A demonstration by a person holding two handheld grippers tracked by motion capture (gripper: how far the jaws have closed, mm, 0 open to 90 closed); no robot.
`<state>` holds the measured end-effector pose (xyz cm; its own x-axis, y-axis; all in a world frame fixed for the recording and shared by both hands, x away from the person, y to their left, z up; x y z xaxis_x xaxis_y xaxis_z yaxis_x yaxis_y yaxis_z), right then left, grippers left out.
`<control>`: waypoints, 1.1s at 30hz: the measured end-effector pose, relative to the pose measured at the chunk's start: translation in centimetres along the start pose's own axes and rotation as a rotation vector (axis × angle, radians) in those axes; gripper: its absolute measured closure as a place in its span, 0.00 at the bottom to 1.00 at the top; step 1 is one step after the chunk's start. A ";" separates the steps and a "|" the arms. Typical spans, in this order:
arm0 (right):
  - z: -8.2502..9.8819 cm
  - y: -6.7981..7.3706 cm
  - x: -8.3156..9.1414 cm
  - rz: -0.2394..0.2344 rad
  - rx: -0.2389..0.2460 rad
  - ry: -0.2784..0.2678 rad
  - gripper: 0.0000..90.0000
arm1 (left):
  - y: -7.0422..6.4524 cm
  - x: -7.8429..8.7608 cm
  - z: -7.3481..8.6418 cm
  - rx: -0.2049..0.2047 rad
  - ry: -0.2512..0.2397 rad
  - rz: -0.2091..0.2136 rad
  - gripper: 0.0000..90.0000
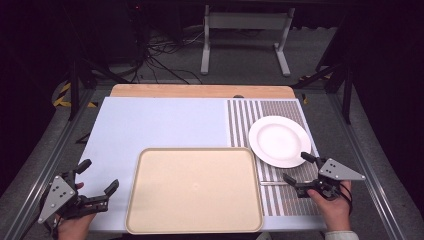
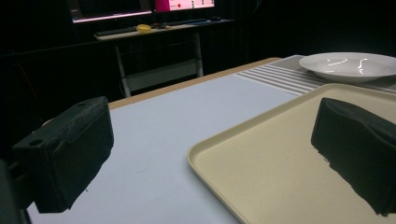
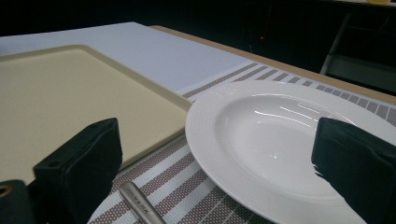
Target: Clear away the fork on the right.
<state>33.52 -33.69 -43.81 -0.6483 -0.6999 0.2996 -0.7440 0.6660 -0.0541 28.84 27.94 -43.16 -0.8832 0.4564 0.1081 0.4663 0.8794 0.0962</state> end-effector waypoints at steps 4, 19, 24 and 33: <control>0.0 0.0 0.0 -0.003 -0.001 0.000 0.03 | 0.0 0.0 -0.1 0.000 0.000 -0.001 0.00; 0.1 0.1 -0.1 -0.009 -0.009 0.002 0.03 | 0.0 0.0 -0.1 0.000 0.001 0.000 0.00; 0.0 0.1 0.0 -0.010 -0.009 0.002 0.03 | 0.0 0.0 -0.1 0.001 0.001 0.001 0.00; -0.8 -0.5 0.2 -0.012 -0.035 0.003 0.03 | 0.0 0.0 -0.1 0.001 0.003 0.001 0.00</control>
<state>33.87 -33.96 -42.99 -0.6390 -0.7071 0.3028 -0.7454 0.6664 -0.0169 28.84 27.95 -43.08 -0.8826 0.4567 0.1116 0.4670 0.8791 0.0953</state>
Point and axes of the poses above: each handheld gripper's, and its own axes: x roughly backward along the jaws, z roughly out of its underside, y roughly to its left, the point moved 3 cm from there along -x, roughly forward along the jaws, and after that the axes turned 6 degrees about -z, right-handed, at the moved point
